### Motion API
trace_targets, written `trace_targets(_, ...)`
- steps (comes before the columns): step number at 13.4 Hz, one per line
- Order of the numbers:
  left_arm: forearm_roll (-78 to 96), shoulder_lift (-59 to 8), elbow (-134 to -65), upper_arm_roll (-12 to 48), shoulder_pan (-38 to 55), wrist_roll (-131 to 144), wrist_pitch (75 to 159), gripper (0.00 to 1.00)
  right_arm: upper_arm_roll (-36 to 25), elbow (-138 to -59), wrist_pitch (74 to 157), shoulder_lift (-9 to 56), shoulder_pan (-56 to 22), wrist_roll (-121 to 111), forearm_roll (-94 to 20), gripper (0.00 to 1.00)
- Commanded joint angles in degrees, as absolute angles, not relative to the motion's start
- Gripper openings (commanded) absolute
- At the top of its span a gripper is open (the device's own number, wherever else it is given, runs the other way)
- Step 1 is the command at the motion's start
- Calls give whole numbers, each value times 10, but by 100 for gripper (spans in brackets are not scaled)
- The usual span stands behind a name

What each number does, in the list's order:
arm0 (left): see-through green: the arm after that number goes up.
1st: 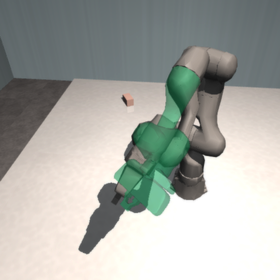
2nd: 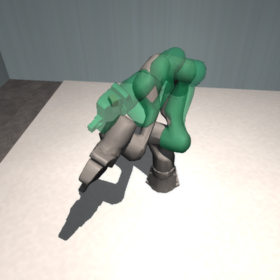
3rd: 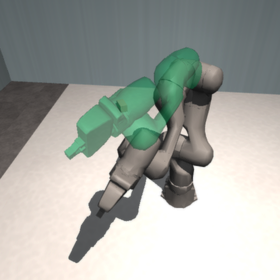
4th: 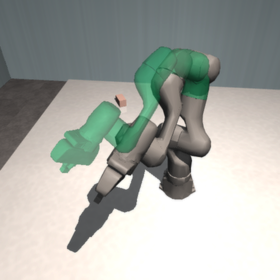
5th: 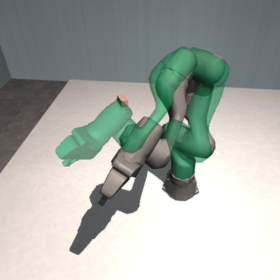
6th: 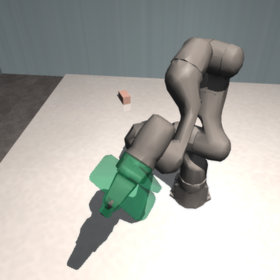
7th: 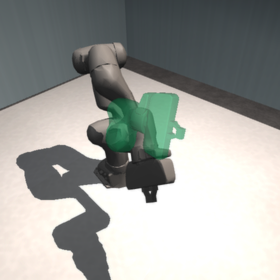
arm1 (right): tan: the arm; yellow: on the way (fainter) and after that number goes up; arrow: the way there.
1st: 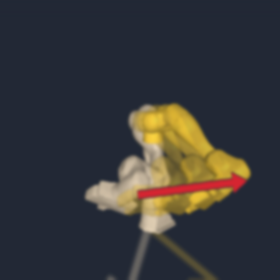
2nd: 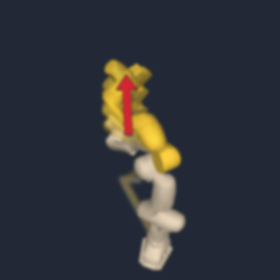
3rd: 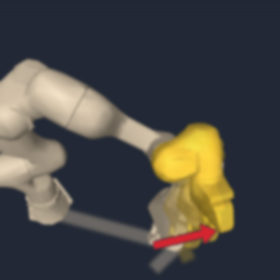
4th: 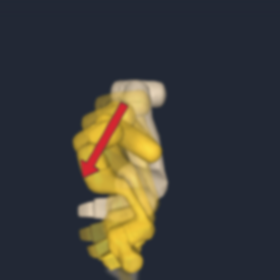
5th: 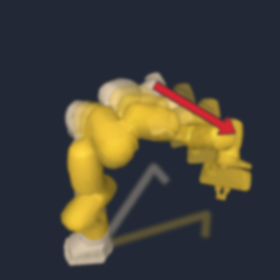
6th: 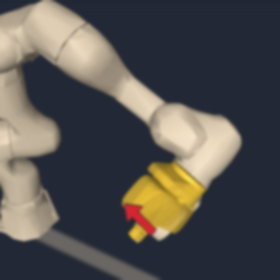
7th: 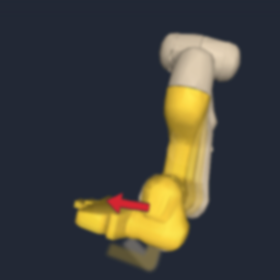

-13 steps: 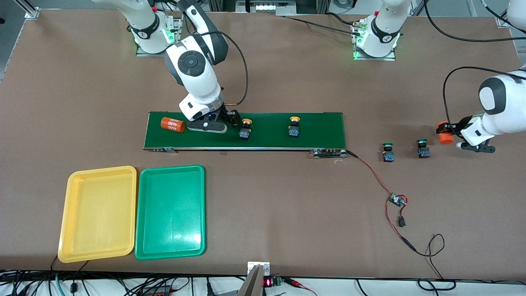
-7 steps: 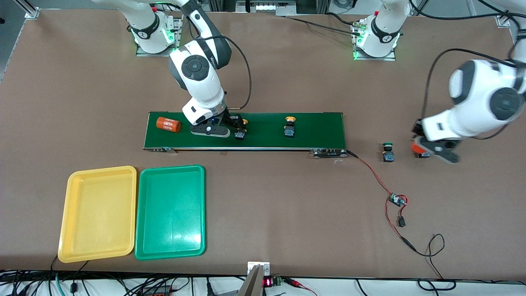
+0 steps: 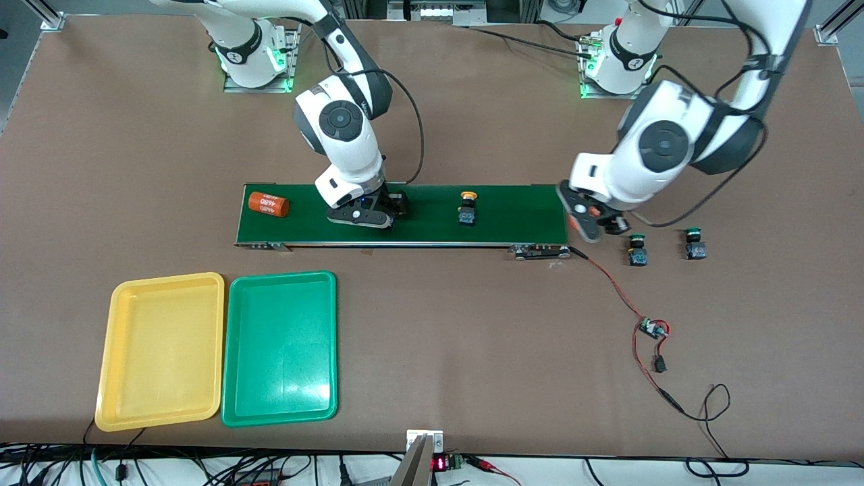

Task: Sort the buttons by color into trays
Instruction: 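Set the cylinder on the conveyor while the right gripper carries the button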

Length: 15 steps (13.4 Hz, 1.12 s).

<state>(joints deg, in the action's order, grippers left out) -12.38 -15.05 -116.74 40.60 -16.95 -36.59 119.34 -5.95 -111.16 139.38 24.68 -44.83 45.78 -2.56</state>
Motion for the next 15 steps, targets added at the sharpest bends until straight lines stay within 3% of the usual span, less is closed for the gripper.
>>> trace_targets(1, -203, -198, -1161, 400, -99, -388, 1213, 1, -60, -1101, 1396, 267, -452, 464, -32, 96)
trace_targets(2, -246, -217, -1160, 397, -68, -388, 1214, 1, -61, -1103, 1394, 275, -453, 463, -32, 95)
trace_targets(4, -312, -243, -1161, 394, -41, -383, 1218, 1, -61, -1107, 1393, 278, -456, 462, -32, 80)
trace_targets(5, -314, -248, -1162, 394, -33, -387, 1216, 1, -61, -1107, 1393, 278, -458, 456, -32, 57)
trace_targets(6, -315, -251, -1163, 394, -27, -388, 1215, 1, -61, -1105, 1392, 273, -458, 451, -31, 27)
trace_targets(7, -315, -251, -1163, 394, -21, -387, 1214, 1, -62, -1103, 1381, 258, -449, 447, -31, 15)
trace_targets(8, -316, -253, -1162, 394, -18, -387, 1215, 3, -65, -1100, 1348, 236, -440, 437, -31, 9)
trace_targets(11, -317, -259, -1161, 388, -18, -386, 1218, 5, -66, -1072, 1261, 192, -391, 366, -31, 9)
trace_targets(12, -317, -259, -1160, 385, -18, -386, 1219, 25, -66, -1059, 1253, 188, -380, 350, -31, 9)
trace_targets(13, -316, -259, -1160, 385, -18, -381, 1219, 84, -66, -1043, 1252, 188, -372, 345, -31, 9)
trace_targets(14, -314, -258, -1159, 382, -18, -380, 1218, 100, -66, -1028, 1252, 191, -364, 343, -31, 9)
trace_targets(15, -309, -251, -1158, 381, -18, -380, 1218, 100, -66, -1012, 1252, 195, -351, 333, -31, 9)
